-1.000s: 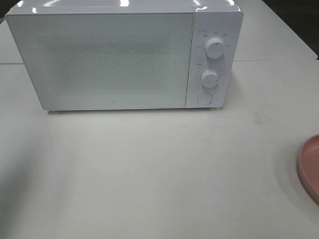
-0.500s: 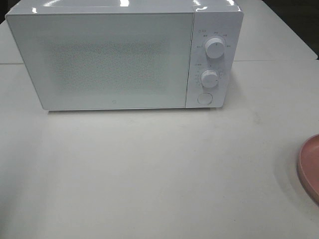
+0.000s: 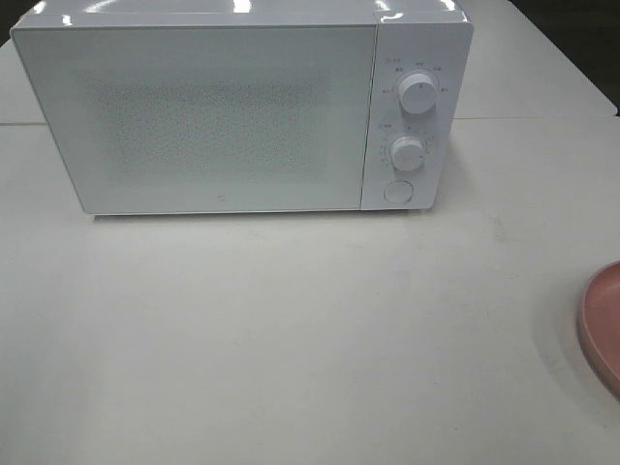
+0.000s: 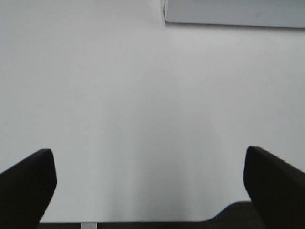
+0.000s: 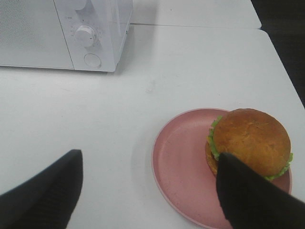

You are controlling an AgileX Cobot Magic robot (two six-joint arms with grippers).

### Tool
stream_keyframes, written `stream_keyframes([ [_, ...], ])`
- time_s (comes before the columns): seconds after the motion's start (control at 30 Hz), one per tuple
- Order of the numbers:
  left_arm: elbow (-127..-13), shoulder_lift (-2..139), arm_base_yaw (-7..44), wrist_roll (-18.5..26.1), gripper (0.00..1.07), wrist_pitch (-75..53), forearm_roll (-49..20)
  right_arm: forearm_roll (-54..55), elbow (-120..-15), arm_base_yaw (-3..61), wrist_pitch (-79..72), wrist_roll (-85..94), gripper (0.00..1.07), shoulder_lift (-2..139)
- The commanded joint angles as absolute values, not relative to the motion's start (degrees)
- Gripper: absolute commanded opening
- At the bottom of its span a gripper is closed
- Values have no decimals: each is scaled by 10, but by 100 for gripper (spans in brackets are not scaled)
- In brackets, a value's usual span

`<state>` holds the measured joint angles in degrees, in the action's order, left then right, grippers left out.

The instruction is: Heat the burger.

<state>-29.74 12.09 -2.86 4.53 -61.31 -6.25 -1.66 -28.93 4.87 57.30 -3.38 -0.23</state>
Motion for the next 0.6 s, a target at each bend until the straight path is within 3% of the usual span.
stream_keyframes([
  [0.03, -296, 80, -30, 41, 100, -612, -60, -19, -288, 46, 571, -30, 75, -18],
  [0.2, -296, -14, -30, 41, 100, -612, -58, -19, -288, 46, 571, -30, 75, -18],
  [0.6, -296, -17, -30, 40, 100, -612, -58, -19, -288, 46, 571, -30, 75, -15],
])
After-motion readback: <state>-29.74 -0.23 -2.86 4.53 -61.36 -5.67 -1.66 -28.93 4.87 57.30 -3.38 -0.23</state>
